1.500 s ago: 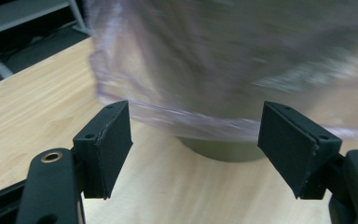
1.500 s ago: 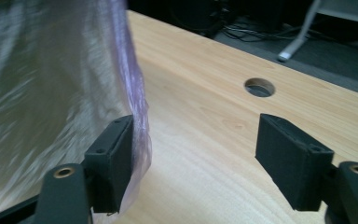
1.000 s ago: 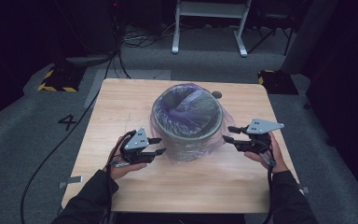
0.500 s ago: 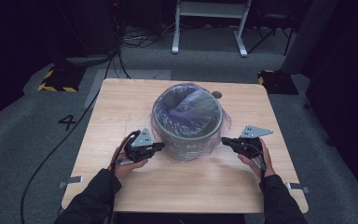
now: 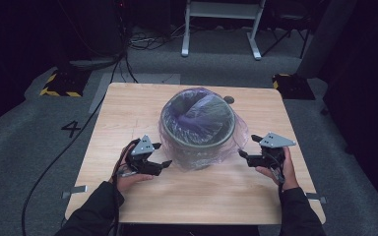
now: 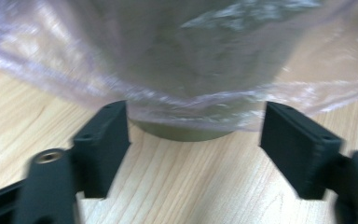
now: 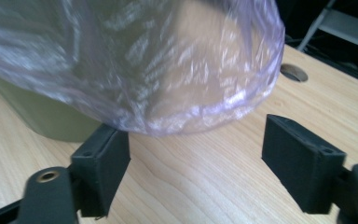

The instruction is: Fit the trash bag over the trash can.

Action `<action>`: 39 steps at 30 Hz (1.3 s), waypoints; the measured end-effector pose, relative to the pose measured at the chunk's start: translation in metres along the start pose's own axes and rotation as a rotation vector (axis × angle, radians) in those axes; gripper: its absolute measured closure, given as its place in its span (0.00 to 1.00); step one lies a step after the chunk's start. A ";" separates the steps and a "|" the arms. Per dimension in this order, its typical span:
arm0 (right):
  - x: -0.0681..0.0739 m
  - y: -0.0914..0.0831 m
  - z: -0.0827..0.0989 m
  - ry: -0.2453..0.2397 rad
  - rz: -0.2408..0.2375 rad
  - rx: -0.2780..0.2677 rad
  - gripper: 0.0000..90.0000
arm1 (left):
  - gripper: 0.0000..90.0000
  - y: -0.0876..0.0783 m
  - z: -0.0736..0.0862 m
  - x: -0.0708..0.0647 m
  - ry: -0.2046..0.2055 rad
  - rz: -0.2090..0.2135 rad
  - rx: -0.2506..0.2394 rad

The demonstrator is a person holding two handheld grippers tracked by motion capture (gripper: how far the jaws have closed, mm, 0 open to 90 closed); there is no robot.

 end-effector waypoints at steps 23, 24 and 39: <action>0.039 0.019 0.013 -0.081 -0.217 0.039 1.00 | 1.00 0.023 0.008 0.012 0.086 -0.054 0.151; 0.039 0.022 0.017 -0.081 -0.220 0.063 1.00 | 1.00 0.023 0.009 0.013 0.084 -0.057 0.155; 0.039 0.041 0.043 -0.050 -0.231 0.216 0.99 | 0.71 0.018 0.021 0.022 0.034 -0.080 0.163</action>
Point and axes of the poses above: each handheld gripper's, and its own axes: y roughly forward along the jaws, z roughly out of its underside, x roughly to its left, the point moved 6 cm from there along y, roughly forward along the jaws, and after that the axes turned 15 degrees about z, right-handed, at the moved point
